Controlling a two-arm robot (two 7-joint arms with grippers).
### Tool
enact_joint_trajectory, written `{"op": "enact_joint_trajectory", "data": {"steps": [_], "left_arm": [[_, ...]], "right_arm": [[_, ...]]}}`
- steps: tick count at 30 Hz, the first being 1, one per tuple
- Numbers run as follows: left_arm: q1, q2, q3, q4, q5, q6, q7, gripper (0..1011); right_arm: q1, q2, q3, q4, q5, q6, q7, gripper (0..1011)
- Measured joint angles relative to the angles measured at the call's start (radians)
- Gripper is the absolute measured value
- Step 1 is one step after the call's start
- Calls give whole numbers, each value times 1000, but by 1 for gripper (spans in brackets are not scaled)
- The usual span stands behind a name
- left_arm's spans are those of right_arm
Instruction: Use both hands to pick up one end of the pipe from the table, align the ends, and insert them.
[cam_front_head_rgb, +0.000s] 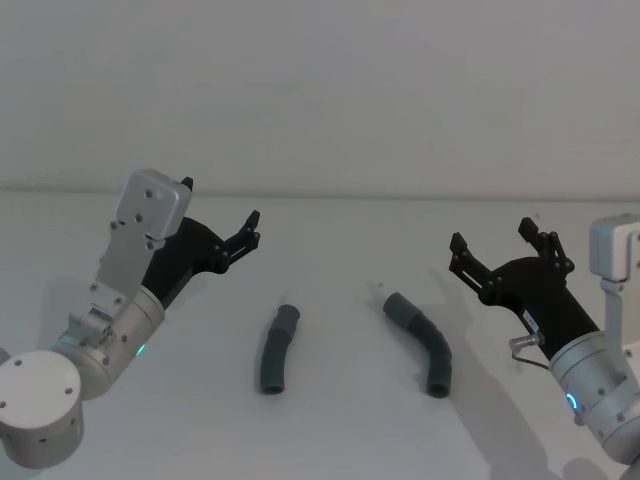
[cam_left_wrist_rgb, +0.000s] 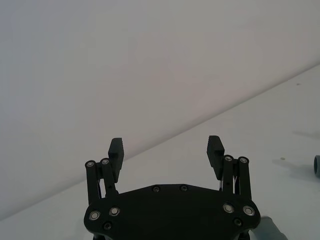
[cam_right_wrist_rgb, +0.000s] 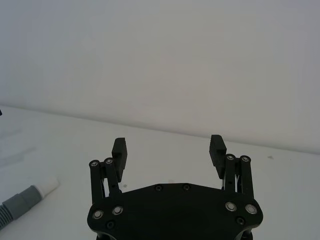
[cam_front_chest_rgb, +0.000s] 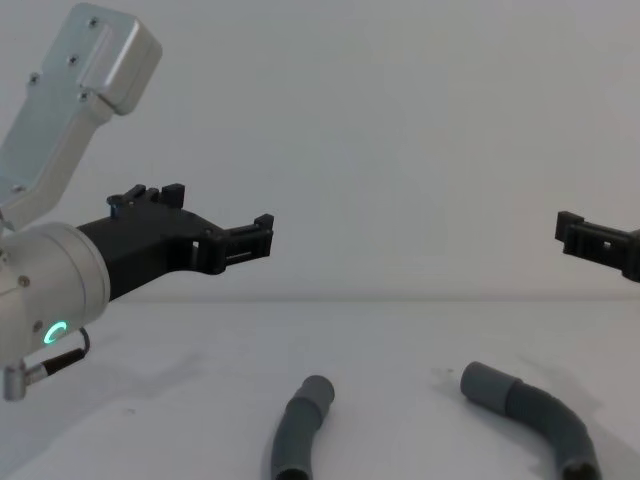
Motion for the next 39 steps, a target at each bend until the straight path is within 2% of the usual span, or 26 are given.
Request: {"op": "enact_joint_trajectory", "data": {"steps": [39], "left_arm": [[0,0,0,0,0,0,0,1001]], "right_arm": [[0,0,0,0,0,0,0,1000]]}}
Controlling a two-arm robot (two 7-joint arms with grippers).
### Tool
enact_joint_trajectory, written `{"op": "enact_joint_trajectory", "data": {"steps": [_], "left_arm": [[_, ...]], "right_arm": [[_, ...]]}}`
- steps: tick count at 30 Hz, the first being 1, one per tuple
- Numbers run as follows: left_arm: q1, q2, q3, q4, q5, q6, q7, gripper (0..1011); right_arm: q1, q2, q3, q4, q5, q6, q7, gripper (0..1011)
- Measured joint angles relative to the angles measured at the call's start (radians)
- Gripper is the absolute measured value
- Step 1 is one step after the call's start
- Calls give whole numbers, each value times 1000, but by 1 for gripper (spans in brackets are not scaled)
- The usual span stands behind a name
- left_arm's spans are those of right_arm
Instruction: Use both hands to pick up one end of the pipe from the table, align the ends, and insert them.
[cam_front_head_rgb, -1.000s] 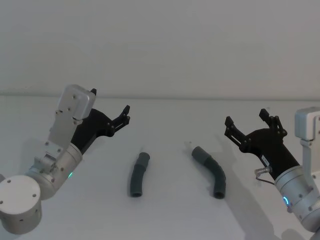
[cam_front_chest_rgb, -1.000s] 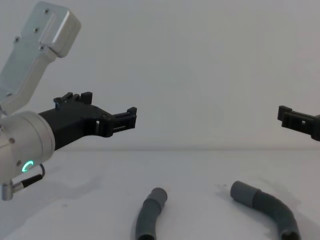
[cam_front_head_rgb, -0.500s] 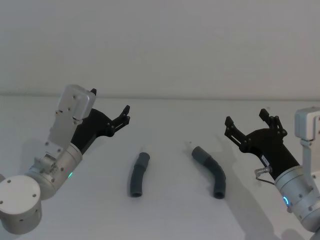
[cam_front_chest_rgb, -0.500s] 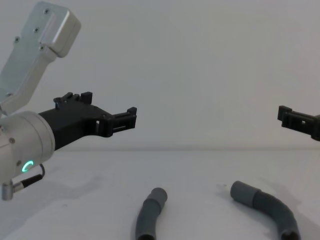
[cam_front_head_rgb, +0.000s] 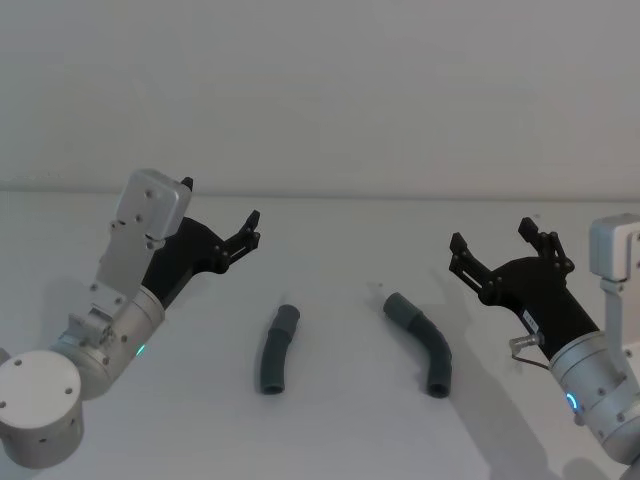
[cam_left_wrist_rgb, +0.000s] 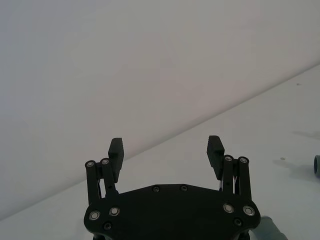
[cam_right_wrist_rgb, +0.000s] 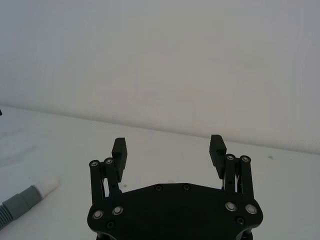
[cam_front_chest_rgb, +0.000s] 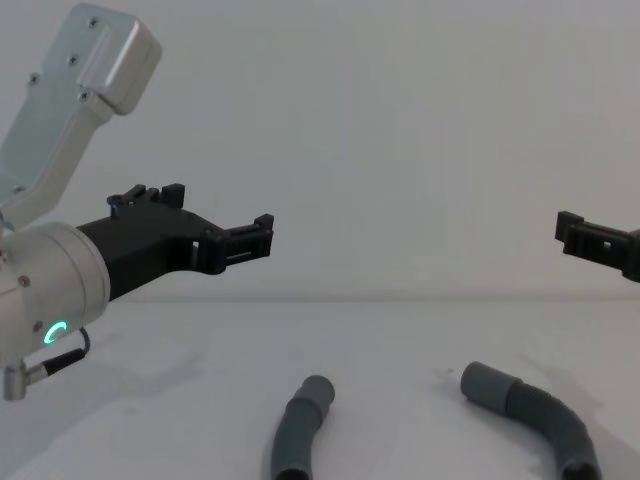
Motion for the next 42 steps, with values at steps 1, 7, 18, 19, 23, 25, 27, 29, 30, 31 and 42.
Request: {"op": "enact_joint_trajectory", "data": {"steps": [1,7,18,19,23,25,27,29,30,31,42], "left_arm": [[0,0,0,0,0,0,0,1001],[-3,1,-1,0,-9,3,-19,1001],[-15,15,0,-19,-63,86,-100,1001],[-16,16,0,-27,-71,106,-109,1001],[-14,21,1,-50,-91,161,-128,1001],[-11,22,2,-64,-102,196,-136,1001],[-9,24,3,-76,-108,217,-141,1001],[-6,24,4,-85,-114,237,-145,1001],[-4,25,5,-95,-120,260,-151,1001],[-2,26,6,-99,-122,269,-153,1001],[41,34,15,-175,-147,395,-164,1001]], "right_arm": [[0,0,0,0,0,0,0,1000],[0,0,0,0,0,0,0,1000],[0,0,0,0,0,0,0,1000],[0,0,0,0,0,0,0,1000],[0,0,0,0,0,0,0,1000],[0,0,0,0,0,0,0,1000],[0,0,0,0,0,0,0,999],[0,0,0,0,0,0,0,1000],[0,0,0,0,0,0,0,999],[0,0,0,0,0,0,0,1000],[0,0,0,0,0,0,0,1000]]}}
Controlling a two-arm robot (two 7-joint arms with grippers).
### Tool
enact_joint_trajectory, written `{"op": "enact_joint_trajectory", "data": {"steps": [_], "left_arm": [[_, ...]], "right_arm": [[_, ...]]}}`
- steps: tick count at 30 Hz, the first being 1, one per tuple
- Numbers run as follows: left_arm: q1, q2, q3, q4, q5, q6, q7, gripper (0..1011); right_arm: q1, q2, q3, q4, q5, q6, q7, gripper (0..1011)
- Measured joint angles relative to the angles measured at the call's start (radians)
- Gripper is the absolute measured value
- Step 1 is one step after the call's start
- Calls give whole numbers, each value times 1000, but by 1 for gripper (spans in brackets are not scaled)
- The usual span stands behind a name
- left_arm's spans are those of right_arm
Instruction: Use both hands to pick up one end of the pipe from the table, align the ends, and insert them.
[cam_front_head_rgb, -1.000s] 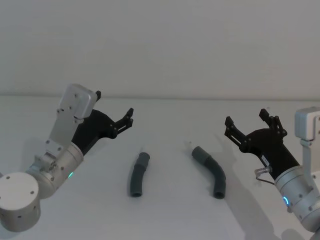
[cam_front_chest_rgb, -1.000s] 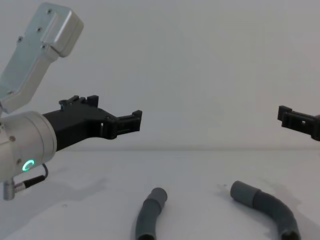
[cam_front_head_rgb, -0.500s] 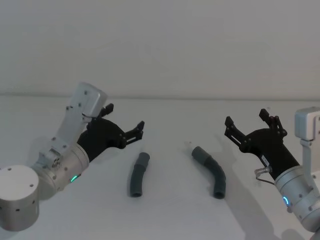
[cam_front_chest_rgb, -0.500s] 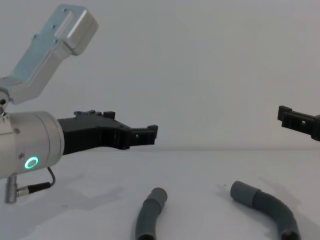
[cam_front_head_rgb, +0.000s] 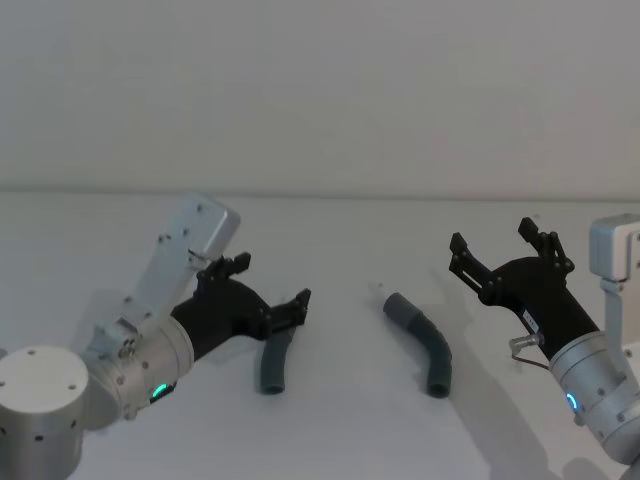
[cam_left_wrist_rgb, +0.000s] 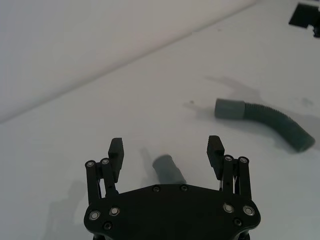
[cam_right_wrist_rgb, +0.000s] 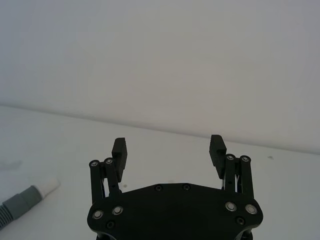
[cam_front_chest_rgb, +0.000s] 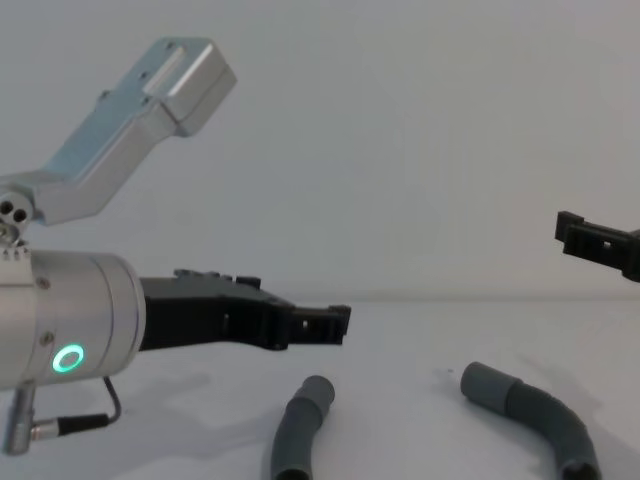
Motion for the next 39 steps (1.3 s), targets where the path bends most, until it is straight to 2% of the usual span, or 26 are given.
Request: {"op": "enact_joint_trajectory", "data": {"steps": [18,39], "left_arm": [[26,6,17,-63,22,134,25,1001],[22,-43,5,-53,7,262,37,1001]], "right_arm": [[0,0,0,0,0,0,0,1000],[0,0,0,0,0,0,0,1000]]}}
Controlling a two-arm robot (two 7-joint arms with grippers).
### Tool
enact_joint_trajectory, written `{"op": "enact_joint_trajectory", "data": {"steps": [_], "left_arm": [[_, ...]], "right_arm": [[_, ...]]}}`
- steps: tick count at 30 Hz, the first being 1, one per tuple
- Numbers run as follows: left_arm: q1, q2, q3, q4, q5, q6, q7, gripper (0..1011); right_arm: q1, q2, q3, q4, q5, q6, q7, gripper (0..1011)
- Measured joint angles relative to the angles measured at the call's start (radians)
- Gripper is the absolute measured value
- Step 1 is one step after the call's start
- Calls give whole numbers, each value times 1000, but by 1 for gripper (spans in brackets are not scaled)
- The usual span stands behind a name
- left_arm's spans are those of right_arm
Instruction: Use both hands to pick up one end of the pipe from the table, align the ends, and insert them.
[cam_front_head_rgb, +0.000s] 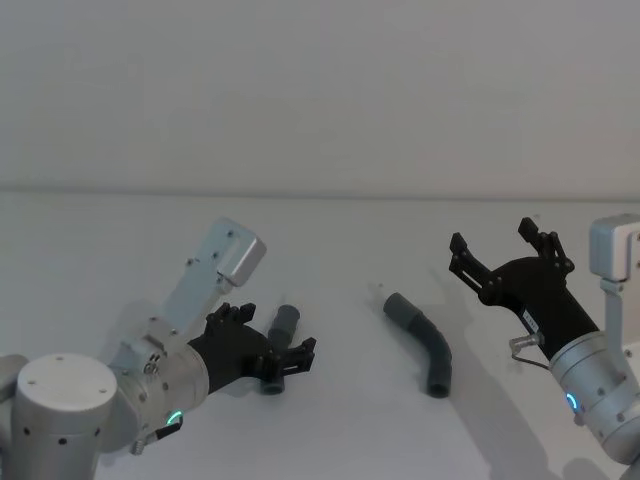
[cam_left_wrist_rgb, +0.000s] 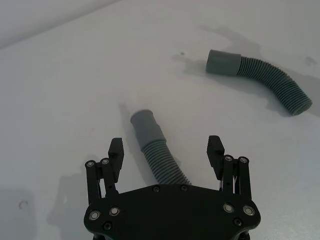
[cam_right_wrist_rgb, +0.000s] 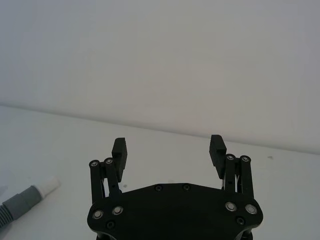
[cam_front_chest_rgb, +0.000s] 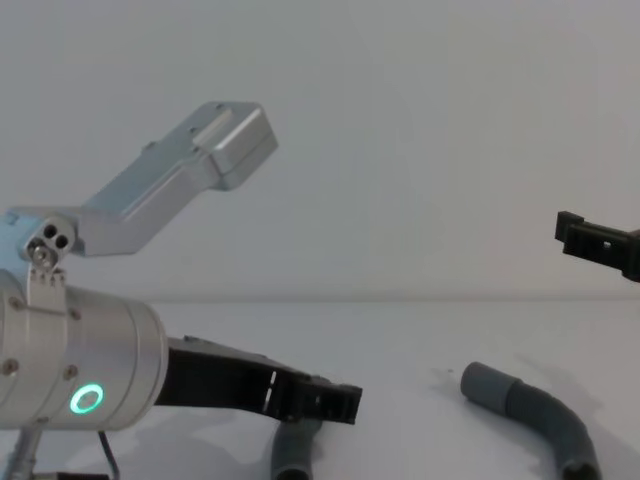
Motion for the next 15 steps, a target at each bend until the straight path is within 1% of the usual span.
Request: {"op": "enact_joint_trajectory", "data": {"steps": [8,15], "left_arm": [[-10,-11,1,12,0,39,2,1001],[-32,-16,17,30,14,61,-3,1001]], "right_arm": [[0,0,0,0,0,0,0,1000],[0,0,0,0,0,0,0,1000]]}}
